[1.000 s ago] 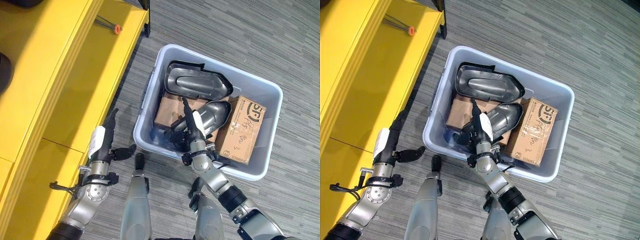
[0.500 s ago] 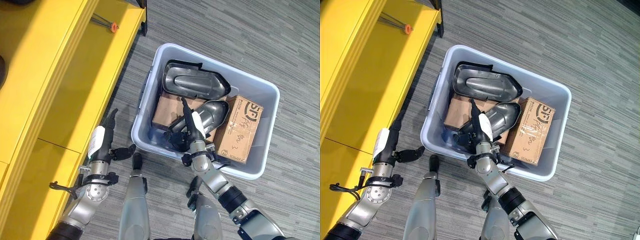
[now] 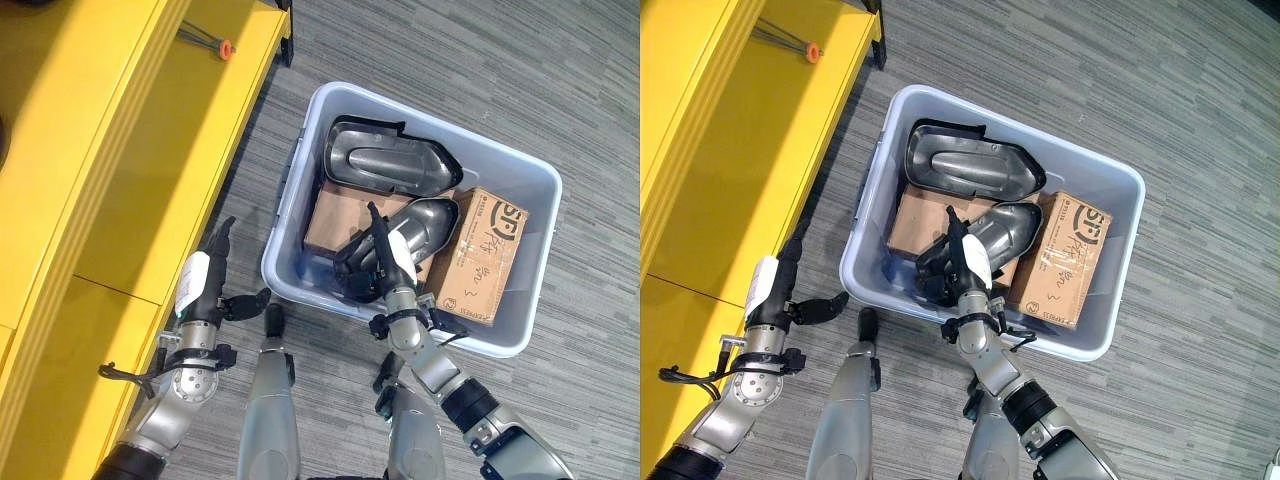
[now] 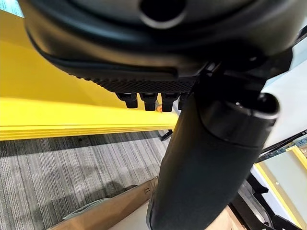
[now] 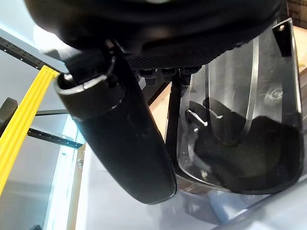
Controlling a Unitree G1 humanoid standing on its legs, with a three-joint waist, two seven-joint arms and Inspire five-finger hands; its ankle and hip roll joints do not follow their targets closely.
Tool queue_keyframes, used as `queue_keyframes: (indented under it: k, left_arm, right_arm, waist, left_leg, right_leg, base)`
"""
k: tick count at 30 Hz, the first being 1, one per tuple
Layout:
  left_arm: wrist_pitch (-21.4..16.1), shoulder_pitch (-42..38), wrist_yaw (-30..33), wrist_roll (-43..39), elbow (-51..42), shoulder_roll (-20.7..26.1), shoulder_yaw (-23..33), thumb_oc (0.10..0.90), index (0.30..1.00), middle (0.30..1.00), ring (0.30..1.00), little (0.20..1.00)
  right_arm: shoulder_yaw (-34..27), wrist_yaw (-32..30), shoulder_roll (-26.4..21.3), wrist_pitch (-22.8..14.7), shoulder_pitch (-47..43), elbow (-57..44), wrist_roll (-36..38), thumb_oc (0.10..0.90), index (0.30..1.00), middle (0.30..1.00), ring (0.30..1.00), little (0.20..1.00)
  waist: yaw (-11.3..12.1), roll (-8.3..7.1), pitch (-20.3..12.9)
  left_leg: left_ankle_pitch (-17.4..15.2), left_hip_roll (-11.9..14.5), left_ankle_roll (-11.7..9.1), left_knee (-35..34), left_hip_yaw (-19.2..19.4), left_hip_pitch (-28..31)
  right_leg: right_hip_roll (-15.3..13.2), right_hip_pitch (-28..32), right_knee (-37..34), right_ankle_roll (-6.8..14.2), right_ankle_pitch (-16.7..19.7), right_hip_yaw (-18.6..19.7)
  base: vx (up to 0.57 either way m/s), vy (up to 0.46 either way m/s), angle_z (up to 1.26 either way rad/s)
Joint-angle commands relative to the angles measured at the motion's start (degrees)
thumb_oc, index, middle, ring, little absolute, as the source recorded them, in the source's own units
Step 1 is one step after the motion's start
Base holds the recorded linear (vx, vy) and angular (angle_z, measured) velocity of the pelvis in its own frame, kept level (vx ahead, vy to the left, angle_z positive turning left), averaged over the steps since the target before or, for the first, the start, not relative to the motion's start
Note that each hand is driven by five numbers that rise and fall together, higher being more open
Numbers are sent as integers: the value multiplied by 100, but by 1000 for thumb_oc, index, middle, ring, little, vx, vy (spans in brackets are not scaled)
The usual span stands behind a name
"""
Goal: Move parts from the plastic box to the shelf.
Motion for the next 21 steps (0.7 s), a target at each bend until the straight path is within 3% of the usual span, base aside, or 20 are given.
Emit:
queue_keyframes:
  k: [1, 21]
  left_arm:
    - [-336, 50, 370, 337, -510, 62, 306, 900, 1000, 1000, 1000, 1000]
    - [-306, 66, 394, 351, -473, 40, 273, 900, 1000, 1000, 1000, 1000]
  right_arm:
    - [-100, -218, -53, -364, -123, -591, -310, 900, 1000, 1000, 1000, 1000]
    - [-131, -263, -17, -371, 122, -486, -185, 900, 1000, 1000, 1000, 1000]
  waist:
    - [-52, 7, -16]
    - [-119, -25, -16]
  left_leg:
    - [-773, 70, 210, 144, 298, 332]
    - [-791, 80, 220, 185, 331, 237]
  right_leg:
    - [134, -390, -188, -90, 650, 508]
    - [140, -509, -152, -76, 682, 541]
  base:
    - [0, 0, 0]
    - [0, 0, 0]
